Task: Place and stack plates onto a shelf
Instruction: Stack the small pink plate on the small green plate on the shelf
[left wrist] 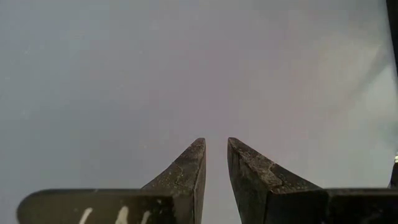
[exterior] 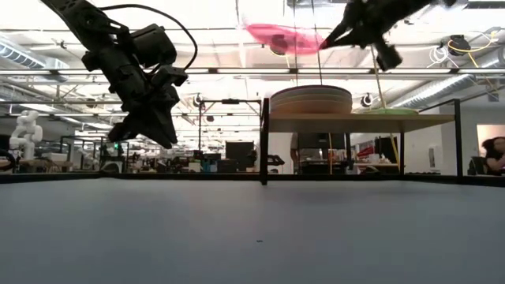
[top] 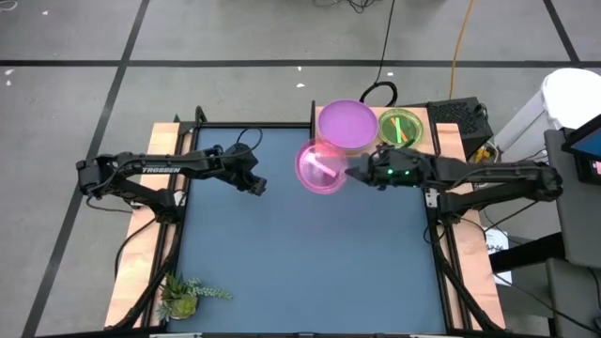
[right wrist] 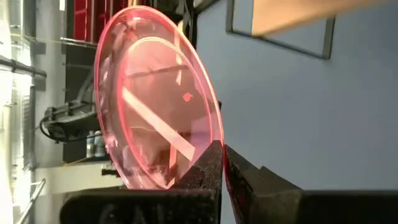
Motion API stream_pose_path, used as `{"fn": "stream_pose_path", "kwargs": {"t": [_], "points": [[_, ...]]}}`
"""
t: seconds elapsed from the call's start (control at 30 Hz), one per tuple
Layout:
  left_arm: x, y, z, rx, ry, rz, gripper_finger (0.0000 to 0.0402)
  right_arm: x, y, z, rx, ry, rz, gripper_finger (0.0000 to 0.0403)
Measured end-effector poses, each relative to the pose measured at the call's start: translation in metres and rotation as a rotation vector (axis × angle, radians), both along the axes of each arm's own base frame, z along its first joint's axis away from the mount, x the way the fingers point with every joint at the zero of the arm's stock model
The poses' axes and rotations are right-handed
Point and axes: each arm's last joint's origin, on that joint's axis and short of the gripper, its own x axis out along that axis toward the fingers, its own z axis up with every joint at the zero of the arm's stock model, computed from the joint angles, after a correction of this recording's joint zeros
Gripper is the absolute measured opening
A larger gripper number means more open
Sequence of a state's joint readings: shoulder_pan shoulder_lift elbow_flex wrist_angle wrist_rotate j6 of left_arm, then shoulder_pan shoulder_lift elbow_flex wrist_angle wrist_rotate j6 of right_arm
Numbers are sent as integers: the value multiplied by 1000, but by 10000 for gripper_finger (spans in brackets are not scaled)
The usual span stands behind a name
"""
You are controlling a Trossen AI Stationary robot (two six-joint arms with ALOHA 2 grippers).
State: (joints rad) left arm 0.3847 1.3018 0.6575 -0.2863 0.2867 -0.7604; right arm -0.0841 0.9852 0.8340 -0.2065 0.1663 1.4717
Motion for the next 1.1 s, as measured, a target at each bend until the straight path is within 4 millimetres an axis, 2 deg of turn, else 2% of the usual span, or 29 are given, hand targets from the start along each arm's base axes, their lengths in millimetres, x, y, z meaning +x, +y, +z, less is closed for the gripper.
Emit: {"fn": "stream_pose_path", "kwargs": {"t": [0.3,0.6,0.87,1.1], "points": [[0,0,0,5,-1,-5,72,-26,-5,51,-49,97,-52,0],[1,0,1,34,-10,-38,72,-54,-21,101,-129,166,-124,0],[5,2,4,73,-67,-55,72,-81,-33,126,-182,252,-195,0],[11,4,11,93,-164,-70,72,-98,-40,138,-229,314,-248,0]]}}
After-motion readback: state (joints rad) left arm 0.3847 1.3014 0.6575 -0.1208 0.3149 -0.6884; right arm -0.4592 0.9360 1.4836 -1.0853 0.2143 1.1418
